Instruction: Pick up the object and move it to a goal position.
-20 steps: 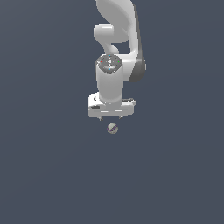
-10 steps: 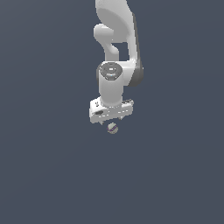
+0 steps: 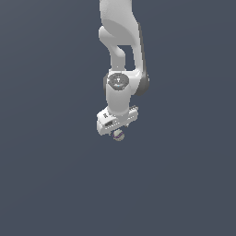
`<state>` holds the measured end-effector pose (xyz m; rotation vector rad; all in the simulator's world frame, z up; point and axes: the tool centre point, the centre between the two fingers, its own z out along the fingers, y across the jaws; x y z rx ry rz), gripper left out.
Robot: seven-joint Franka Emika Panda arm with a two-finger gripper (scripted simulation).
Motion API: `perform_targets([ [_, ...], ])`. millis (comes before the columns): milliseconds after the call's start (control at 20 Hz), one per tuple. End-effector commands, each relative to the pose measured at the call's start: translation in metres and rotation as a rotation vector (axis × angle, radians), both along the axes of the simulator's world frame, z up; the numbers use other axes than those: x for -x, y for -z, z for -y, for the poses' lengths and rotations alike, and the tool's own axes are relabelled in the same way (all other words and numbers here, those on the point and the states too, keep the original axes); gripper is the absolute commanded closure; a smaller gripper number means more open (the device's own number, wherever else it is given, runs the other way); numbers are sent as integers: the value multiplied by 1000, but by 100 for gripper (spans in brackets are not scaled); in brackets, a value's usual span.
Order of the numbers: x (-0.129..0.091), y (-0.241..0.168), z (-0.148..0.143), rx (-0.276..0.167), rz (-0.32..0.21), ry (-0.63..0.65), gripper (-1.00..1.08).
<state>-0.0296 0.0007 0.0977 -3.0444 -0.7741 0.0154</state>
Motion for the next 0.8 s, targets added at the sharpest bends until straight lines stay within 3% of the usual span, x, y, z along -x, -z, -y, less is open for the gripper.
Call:
perform_targets([
  [0,1,5,-1,-1,5,-39,-92],
  [750,3,23,-2,-3,9,-85,-92],
])
